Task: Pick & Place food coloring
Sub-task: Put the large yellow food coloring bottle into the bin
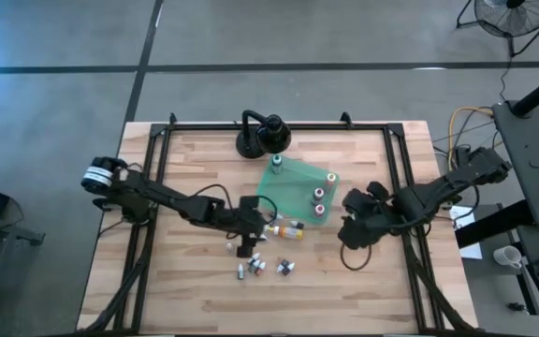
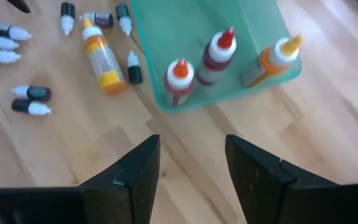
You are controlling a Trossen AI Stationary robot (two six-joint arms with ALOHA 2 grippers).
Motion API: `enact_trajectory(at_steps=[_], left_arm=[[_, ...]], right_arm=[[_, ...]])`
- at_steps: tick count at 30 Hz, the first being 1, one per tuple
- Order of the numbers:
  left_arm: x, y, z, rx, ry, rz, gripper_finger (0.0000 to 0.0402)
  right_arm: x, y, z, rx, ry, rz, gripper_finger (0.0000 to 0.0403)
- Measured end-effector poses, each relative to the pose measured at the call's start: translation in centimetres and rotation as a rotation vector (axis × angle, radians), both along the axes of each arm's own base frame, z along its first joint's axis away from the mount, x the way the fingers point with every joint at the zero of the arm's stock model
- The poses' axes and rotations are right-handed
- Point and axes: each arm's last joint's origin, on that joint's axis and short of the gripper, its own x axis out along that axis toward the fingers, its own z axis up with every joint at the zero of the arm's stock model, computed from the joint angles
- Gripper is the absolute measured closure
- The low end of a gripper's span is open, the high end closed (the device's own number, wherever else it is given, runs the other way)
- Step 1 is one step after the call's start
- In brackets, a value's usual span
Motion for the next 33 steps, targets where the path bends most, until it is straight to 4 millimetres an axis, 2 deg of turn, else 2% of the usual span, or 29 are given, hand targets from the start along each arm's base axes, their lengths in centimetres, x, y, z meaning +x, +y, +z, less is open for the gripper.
enact_trajectory(at_steps=[9, 14, 18, 26, 33], left_arm=[[4.1, 0.0, -2.2, 0.031, 0.072, 0.008, 0.0195], [4.2, 0.4, -2.5, 0.056, 0.155, 0.041, 0.0195], [4.2, 0.8, -2.6, 0.055, 0.156, 0.056, 0.0203], [4.5, 0.8, -3.1, 0.038, 0.157, 0.039, 0.0244], [4.6, 1.1, -3.2, 0.045, 0.154, 0.037, 0.0250]], right_arm=[[-0.6, 1.7, -1.6, 0.021, 0.017, -0.032, 0.0229], [-0.6, 1.9, -1.6, 0.027, 0.012, -0.038, 0.0232], [-0.6, 1.8, -1.6, 0.021, 0.009, -0.038, 0.0232], [-0.5, 1.7, -1.5, -0.021, -0.020, -0.047, 0.0232], [-0.5, 1.6, -1.7, -0.040, -0.030, -0.062, 0.0232]])
